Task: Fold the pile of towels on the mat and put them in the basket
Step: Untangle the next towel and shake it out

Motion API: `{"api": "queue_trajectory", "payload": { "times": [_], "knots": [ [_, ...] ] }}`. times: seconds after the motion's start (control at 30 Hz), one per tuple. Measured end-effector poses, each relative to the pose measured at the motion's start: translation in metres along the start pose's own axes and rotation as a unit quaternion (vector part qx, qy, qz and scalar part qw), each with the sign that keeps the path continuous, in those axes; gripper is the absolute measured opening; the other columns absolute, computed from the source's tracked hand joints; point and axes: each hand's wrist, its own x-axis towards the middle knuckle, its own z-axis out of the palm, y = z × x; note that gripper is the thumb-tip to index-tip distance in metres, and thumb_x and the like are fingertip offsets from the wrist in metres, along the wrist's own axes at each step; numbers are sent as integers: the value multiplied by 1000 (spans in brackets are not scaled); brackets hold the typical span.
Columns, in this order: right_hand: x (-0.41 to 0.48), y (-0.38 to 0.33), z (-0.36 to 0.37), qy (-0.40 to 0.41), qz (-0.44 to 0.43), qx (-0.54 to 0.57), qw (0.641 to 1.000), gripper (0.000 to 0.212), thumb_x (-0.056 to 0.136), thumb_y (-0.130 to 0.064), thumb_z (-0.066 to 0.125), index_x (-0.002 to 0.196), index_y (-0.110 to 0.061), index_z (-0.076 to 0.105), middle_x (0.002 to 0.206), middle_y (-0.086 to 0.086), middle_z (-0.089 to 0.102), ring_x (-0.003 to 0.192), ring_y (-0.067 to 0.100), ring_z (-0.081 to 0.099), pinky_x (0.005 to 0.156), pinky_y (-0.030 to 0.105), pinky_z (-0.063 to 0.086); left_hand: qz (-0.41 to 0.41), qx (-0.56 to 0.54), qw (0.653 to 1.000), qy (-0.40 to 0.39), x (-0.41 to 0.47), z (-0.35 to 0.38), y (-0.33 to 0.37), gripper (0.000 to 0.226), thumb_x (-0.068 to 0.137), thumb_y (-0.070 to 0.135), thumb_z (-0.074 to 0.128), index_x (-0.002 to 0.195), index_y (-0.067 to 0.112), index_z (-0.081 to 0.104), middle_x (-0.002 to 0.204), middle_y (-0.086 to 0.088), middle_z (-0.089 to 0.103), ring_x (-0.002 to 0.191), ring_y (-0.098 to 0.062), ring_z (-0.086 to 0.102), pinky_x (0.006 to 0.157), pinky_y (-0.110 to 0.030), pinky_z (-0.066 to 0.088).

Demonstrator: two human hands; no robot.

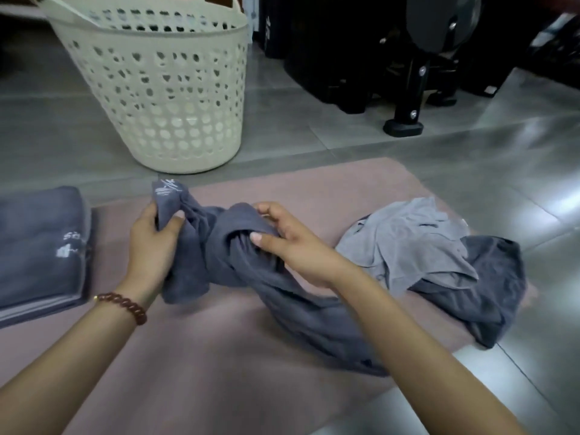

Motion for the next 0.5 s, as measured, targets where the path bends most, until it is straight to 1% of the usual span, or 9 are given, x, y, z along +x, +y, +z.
{"api": "queue_trajectory", "payload": {
  "times": [0.07, 0.1, 0.17, 0.2, 0.27, 0.33, 0.37, 0.43, 0.5],
  "knots": [
    [21, -10, 21, 28, -2, 61, 998, 32, 95, 0, 46, 122, -17, 42, 108, -6, 57, 97, 3, 56, 89, 16, 46, -64, -59, 996, 8, 13, -13, -3, 32, 98, 26, 42, 126, 14, 52, 122, -4, 60, 108, -17, 57, 88, -21, 48],
    [29, -8, 27, 48, 4, 51, 998, 36, 95, -1, 48, 126, -18, 41, 115, -2, 56, 103, 6, 56, 93, 18, 46, -109, -76, 991, 11, 21, -19, -5, 43, 99, 32, 39, 136, 10, 44, 135, -9, 52, 120, -23, 52, 98, -28, 43],
    [40, 11, 29, 80, 52, -87, 992, 52, 94, -13, 54, 141, -16, 32, 136, 9, 43, 125, 18, 45, 107, 30, 38, -168, 8, 986, -17, 30, -28, -19, 63, 94, 49, 42, 145, 11, 31, 151, -11, 31, 137, -26, 33, 108, -32, 31],
    [38, 22, 29, 80, 96, -163, 979, 64, 92, -21, 57, 147, -16, 24, 143, 13, 34, 133, 23, 35, 112, 34, 31, -169, 78, 980, -63, 25, -33, -30, 73, 88, 59, 44, 147, 18, 27, 156, -6, 19, 142, -24, 22, 112, -31, 24],
    [26, 51, 22, 57, 162, -217, 961, 71, 90, -26, 60, 148, -15, 19, 146, 15, 28, 137, 27, 28, 113, 33, 25, -135, 207, 951, -185, 6, -38, -53, 89, 70, 76, 44, 145, 32, 28, 158, -1, 4, 145, -21, 7, 117, -39, 13],
    [0, 83, 15, 21, 206, -274, 939, 60, 90, -27, 60, 142, -19, 33, 142, 13, 35, 134, 28, 30, 109, 32, 26, -90, 284, 921, -251, -19, -35, -75, 100, 53, 82, 40, 140, 33, 38, 156, -6, 11, 144, -22, 8, 116, -38, 12],
    [-17, 100, 12, 8, 239, -347, 907, 54, 89, -34, 59, 138, -24, 38, 140, 11, 37, 133, 28, 30, 109, 34, 25, -66, 301, 913, -267, -31, -30, -84, 104, 48, 81, 38, 138, 30, 41, 153, -9, 16, 142, -24, 12, 115, -36, 13],
    [-52, 130, 6, 16, 285, -471, 835, 55, 86, -47, 56, 135, -31, 39, 139, 5, 34, 132, 27, 27, 110, 42, 19, -25, 341, 882, -324, -54, -19, -103, 108, 46, 79, 37, 141, 26, 36, 150, -11, 17, 139, -27, 15, 114, -36, 17],
    [-81, 147, 6, 69, 279, -474, 832, 60, 82, -52, 59, 135, -32, 37, 137, 0, 33, 128, 25, 32, 106, 43, 25, 0, 381, 846, -374, -71, -13, -119, 101, 54, 72, 49, 143, 27, 30, 150, -10, 14, 139, -26, 15, 112, -37, 20]
  ]
}}
